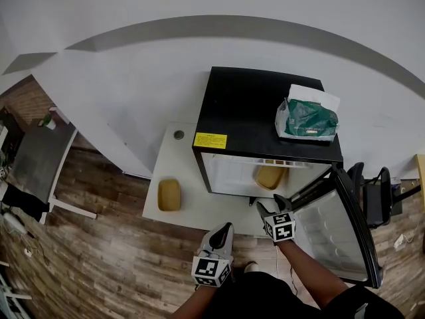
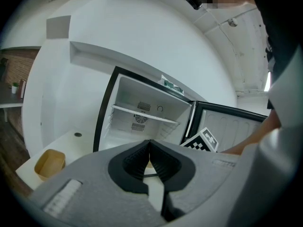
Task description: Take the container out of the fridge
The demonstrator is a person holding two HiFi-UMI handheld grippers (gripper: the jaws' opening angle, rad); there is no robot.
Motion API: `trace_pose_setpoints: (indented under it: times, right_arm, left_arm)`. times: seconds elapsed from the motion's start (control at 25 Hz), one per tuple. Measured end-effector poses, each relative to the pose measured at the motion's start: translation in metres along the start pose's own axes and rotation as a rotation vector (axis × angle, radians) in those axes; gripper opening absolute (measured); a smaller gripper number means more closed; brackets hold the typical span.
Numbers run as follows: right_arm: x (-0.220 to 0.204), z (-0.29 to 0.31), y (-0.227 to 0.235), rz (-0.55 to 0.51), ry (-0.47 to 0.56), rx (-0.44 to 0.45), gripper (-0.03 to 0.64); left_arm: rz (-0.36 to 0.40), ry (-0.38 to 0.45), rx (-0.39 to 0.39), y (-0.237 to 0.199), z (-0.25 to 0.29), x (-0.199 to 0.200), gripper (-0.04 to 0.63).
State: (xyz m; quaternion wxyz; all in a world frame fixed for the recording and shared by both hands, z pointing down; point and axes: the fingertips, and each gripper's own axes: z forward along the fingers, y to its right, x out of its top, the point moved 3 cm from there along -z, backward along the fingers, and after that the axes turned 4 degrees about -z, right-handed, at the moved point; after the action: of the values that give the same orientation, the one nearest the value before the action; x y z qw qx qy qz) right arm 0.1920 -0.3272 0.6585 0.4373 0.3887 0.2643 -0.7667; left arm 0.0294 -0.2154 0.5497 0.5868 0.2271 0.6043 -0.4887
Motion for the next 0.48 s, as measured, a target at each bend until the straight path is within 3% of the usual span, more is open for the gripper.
trace_pose_setpoints:
  times: [0.28,0.48]
  right_arm:
    - [-0.003,0.022,0.007,0.063,-0.041,0.011,0.342]
    - [-0.003,0.043,0.016,-0.045,-0.072,-0.031,0.341]
  left_arm:
    - [-0.005,0.001,0.008,-0.009,0.0,0.0,0.014]
    - [-0.005,0.0,0.011,-0.016,-0.001,0.0,0.015]
